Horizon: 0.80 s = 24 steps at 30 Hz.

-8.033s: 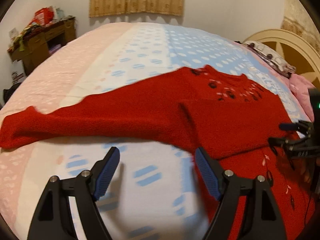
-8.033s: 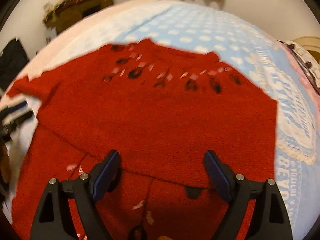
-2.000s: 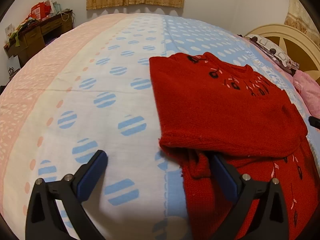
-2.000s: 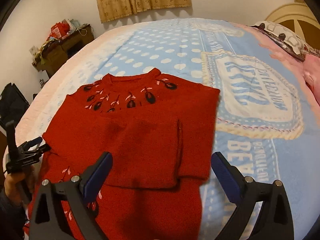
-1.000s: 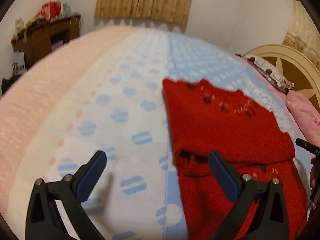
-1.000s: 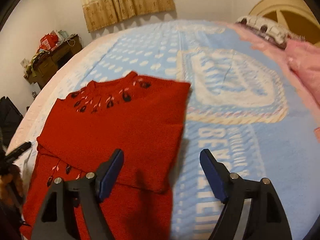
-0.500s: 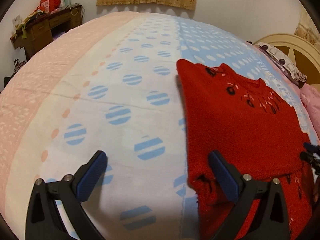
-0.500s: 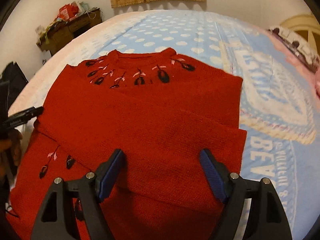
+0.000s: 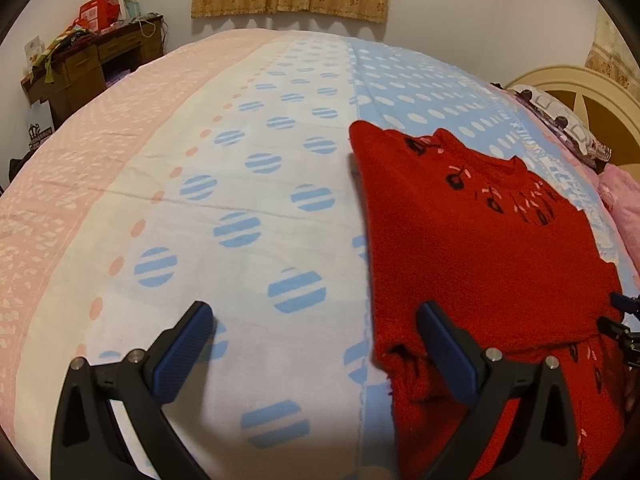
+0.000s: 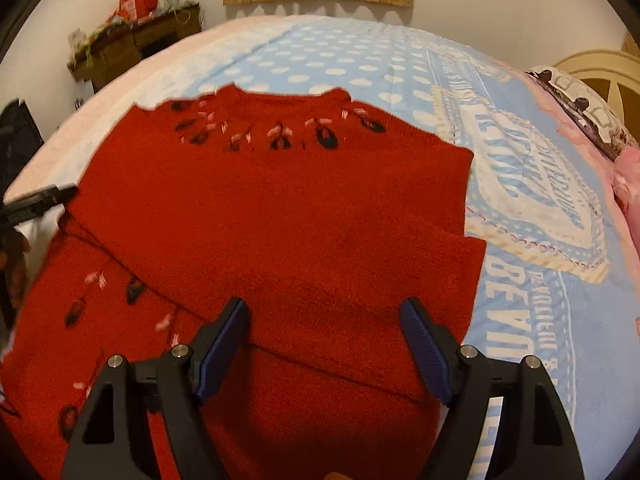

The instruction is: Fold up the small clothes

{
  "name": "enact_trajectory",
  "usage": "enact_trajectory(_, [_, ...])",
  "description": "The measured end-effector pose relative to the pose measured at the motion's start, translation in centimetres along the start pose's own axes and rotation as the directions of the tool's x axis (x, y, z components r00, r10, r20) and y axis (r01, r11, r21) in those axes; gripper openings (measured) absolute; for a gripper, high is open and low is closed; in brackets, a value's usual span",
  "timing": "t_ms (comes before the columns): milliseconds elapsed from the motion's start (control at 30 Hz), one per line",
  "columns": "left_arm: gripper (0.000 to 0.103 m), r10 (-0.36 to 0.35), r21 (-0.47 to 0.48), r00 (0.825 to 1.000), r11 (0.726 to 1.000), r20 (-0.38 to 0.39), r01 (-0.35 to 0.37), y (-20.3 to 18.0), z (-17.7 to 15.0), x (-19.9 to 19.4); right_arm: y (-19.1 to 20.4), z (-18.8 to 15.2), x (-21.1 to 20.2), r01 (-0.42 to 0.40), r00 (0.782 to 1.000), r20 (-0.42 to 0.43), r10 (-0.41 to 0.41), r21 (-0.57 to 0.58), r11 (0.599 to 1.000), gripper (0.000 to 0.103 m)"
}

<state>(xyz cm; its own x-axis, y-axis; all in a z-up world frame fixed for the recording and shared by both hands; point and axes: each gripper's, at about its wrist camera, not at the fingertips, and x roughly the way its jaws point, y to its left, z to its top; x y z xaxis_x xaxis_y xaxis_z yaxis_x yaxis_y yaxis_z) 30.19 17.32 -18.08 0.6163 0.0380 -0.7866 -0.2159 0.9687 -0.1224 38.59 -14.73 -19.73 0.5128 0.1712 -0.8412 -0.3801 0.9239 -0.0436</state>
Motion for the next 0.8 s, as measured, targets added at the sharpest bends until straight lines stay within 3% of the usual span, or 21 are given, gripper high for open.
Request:
enact_trajectory(433, [0.103, -0.017, 0.021, 0.999, 1.000, 0.028, 0.016, -0.5, -1.6, -2.9, 1.0, -1.7, -1.8, 0.045, 0.999, -0.003, -0.045, -0.003, 0.999, 0.079])
enact_trajectory(633, [0.103, -0.050, -0.016, 0.987, 0.998, 0.155, 0.053, 0.0, -2.4, -7.8, 2.4, -3.6, -4.7, 0.007, 1.000, 0.031, -0.006, -0.020, 1.000, 0.079])
enact_trajectory(800, [0.103, -0.100, -0.059, 0.954, 0.991, 0.283, 0.121, 1.4, -3.4, -13.1, 3.5, -5.4, -6.9, 0.009, 0.998, 0.062, -0.007, -0.042, 0.999, 0.079])
